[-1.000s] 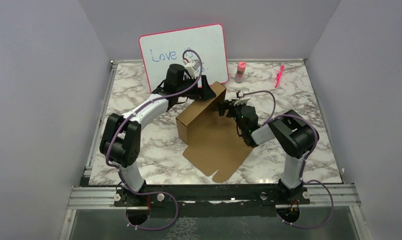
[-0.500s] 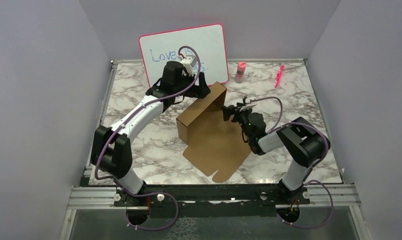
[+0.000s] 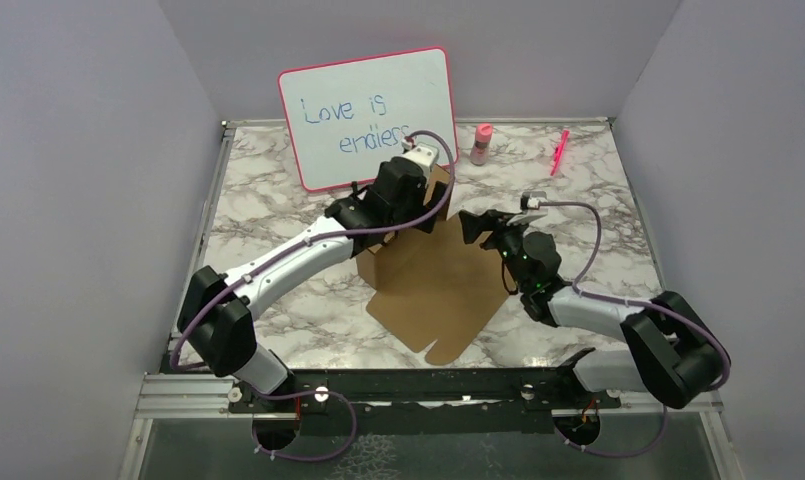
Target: Fold the paper box
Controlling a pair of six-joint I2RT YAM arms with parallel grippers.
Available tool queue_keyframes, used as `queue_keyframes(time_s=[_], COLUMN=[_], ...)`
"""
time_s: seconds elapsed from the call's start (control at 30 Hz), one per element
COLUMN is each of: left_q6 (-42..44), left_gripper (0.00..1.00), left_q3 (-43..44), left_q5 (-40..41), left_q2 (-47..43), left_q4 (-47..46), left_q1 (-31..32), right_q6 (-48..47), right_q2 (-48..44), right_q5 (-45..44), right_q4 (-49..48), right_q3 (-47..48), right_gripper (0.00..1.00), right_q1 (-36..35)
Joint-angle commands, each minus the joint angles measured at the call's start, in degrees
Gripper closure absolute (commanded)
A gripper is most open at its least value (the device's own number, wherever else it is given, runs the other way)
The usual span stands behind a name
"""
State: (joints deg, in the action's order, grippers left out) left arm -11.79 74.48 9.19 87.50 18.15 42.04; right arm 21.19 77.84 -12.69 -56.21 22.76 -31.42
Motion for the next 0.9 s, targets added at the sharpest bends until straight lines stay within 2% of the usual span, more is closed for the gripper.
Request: queue_keyframes(time_s=[0.0,0.13,0.37,0.6,0.87], left_q6=[4.6,7.3,15.08,16.02,19.38], left_gripper=[0.15,0.14,0.15,0.18,0.28], left_q3=[1.89,3.12,5.46,6.49,7.61], left_q5=[21.82,35.15,53.42,53.57,57.7], left_q2=[-1.06,0.74,8.34,11.45,14.5], left_q4=[7.05,8.94,9.33,9.09,8.84], left_q1=[6.08,11.08,17.04,17.46,17.13], right_q6=[1.66,1.39,1.56,1.38,1.28], right_q2=[-7.39,-11.02,-11.87,-12.83,-12.53], right_q5=[-1.62,-3.15,-2.91,-4.44,-4.56], right_q4=[7.62,7.71,5.96,5.01,4.17], right_q3=[-3.14,-6.0,-7.24,-8.56,-8.71], right_gripper=[0.19,0.18,0.18,0.18,0.19], right_q1=[0.04,0.03,0.02,0.04,0.06])
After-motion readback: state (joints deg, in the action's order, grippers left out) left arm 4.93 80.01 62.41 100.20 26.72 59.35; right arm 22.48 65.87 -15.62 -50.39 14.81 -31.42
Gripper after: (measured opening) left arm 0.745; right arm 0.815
